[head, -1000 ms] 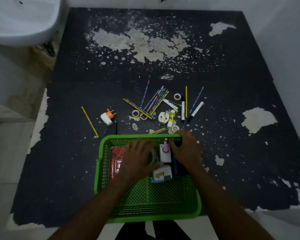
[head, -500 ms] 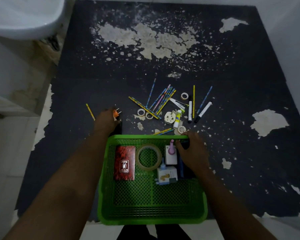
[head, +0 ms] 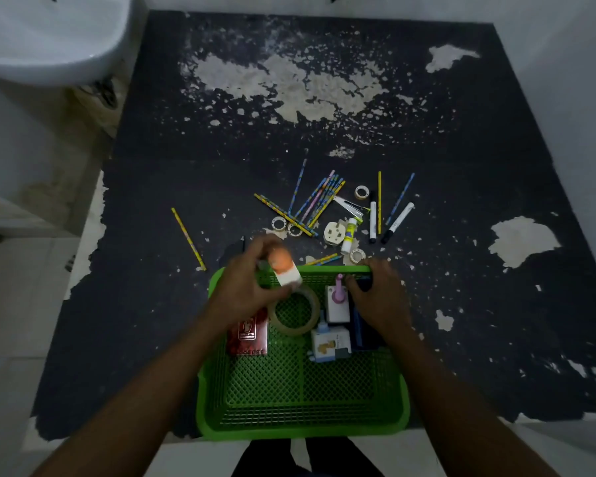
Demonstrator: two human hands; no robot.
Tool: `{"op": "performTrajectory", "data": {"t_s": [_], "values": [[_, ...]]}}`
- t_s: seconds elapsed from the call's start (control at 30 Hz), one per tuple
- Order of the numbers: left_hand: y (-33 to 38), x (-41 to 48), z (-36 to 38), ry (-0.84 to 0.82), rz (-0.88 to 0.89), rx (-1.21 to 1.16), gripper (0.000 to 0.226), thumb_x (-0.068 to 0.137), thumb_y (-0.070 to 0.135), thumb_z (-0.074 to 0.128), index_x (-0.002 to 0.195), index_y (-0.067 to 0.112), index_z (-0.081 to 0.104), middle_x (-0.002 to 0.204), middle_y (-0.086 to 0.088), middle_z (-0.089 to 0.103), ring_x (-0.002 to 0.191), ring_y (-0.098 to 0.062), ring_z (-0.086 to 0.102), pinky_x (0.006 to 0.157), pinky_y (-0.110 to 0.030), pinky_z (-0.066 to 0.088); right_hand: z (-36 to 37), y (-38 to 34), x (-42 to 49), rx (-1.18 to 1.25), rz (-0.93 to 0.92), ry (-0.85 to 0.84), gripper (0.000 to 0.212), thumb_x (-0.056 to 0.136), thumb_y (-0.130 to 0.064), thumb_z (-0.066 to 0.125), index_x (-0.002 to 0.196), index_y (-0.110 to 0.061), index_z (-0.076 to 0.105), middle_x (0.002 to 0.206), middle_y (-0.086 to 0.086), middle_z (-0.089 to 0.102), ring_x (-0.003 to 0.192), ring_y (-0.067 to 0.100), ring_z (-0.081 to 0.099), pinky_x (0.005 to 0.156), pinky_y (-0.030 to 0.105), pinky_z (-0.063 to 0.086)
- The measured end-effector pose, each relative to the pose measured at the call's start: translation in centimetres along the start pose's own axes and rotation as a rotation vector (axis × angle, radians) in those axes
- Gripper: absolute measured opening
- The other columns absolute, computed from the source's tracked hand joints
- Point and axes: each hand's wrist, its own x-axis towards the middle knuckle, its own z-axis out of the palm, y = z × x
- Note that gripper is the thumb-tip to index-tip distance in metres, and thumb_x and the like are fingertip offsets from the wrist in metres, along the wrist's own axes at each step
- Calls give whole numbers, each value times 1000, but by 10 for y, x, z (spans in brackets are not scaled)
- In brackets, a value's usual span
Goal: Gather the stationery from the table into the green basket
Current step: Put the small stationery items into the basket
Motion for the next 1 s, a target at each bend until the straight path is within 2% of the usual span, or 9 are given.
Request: {"op": "performTrajectory", "data": {"t_s": [0.07, 0.13, 0.2, 0.27, 0.43, 0.6, 0.8, 0.9, 1.0], "values": [[-8, -13, 17, -133, 68, 169, 69, 70, 36, 90, 130, 31, 55, 122, 13, 67, 109, -3, 62, 90, -23, 51, -1, -2, -1, -2, -9, 11, 27, 87, -39, 67, 105, -22, 56, 100, 1, 53, 94, 21, 53, 75, 33, 45], [-22, -20, 33, -228, 169, 413, 69, 73, 44, 84, 135, 31, 55, 130, 9, 65, 116, -12, 58, 95, -28, 43, -1, -2, -2, 8, -8, 8, 26, 87, -37, 68, 105, -21, 56, 99, -1, 51, 94, 21, 53, 75, 31, 43], [-33, -23, 42, -281, 135, 545, 72, 77, 49, 79, 141, 36, 49, 135, 6, 58, 121, -19, 49, 95, -30, 37, -1, -1, -2, 18, 7, -3, 28, 86, -37, 68, 107, -22, 57, 101, -1, 52, 97, 22, 53, 76, 31, 42], [-35, -21, 44, -275, 87, 569, 75, 76, 51, 79, 143, 41, 46, 129, 6, 56, 114, -21, 45, 91, -34, 39, 0, 0, -1, 22, 18, -12, 32, 85, -39, 68, 110, -23, 57, 106, 1, 54, 100, 23, 54, 80, 34, 46], [-39, -12, 40, -272, 224, 661, 72, 70, 52, 82, 136, 35, 56, 129, 14, 62, 109, -16, 50, 82, -33, 32, 1, 2, -1, 27, 19, -12, 35, 84, -42, 67, 113, -25, 57, 109, 1, 56, 102, 23, 55, 83, 38, 49], [-50, -10, 37, -267, 277, 754, 37, 82, 46, 73, 117, 36, 69, 122, 14, 66, 105, -17, 55, 78, -34, 26, 1, 1, 0, -2, 22, -18, 33, 84, -46, 64, 109, -28, 55, 108, -2, 55, 102, 21, 54, 83, 38, 49], [-50, 0, 40, -261, 363, 830, 33, 84, 52, 65, 112, 34, 69, 116, 11, 67, 99, -17, 61, 75, -34, 38, -1, 0, -1, -17, 25, -25, 33, 84, -47, 64, 110, -29, 54, 108, -3, 54, 101, 19, 53, 79, 34, 47], [-29, 16, 44, -187, 403, 717, 34, 91, 54, 57, 106, 27, 72, 103, 8, 69, 81, -17, 68, 62, -30, 50, -2, -2, -1, -29, 20, -24, 31, 85, -47, 62, 108, -27, 56, 107, -2, 54, 100, 18, 51, 76, 30, 41], [-4, 56, 59, -62, 370, 620, 29, 94, 47, 62, 105, 22, 71, 99, 4, 71, 75, -20, 70, 58, -33, 55, -3, -1, -1, -1, 5, -40, 32, 82, -54, 53, 100, -28, 55, 101, -2, 54, 94, 19, 53, 74, 34, 46]]}}
